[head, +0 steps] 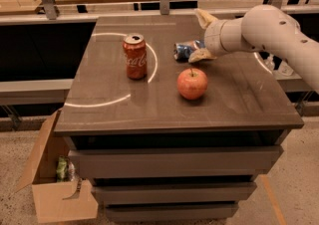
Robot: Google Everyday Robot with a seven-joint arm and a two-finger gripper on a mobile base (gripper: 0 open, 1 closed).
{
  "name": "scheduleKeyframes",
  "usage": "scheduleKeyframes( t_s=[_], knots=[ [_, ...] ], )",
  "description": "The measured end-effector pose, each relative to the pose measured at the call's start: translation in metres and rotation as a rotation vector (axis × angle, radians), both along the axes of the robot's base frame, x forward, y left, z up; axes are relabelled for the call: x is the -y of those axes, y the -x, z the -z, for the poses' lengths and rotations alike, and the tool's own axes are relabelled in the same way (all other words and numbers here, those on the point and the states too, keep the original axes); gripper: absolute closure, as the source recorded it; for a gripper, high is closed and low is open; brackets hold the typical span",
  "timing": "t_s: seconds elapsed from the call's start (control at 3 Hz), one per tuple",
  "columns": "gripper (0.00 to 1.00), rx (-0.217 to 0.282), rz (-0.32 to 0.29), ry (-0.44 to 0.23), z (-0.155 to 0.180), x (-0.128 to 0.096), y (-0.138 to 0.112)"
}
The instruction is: Knock redbull can over
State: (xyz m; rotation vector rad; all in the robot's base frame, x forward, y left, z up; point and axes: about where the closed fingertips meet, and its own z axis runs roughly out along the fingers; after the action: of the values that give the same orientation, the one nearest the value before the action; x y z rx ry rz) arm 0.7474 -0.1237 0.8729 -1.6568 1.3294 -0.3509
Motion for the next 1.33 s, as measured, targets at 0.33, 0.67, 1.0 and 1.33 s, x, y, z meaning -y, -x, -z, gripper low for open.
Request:
scheduleKeyframes(
  t_s=[0.33, 0.67, 1.0, 1.33],
  knots=[
    [0.0, 0.0, 0.0, 0.0, -0.0004, 0.0, 0.0],
    [0.0, 0.0, 0.0, 0.0, -0.0016, 0.0, 0.0],
    [0.0, 0.0, 0.0, 0.0, -0.002, -0.0001, 0.0],
    [0.0, 0.0, 0.0, -0.001, -0.0024, 0.0, 0.0]
  ],
)
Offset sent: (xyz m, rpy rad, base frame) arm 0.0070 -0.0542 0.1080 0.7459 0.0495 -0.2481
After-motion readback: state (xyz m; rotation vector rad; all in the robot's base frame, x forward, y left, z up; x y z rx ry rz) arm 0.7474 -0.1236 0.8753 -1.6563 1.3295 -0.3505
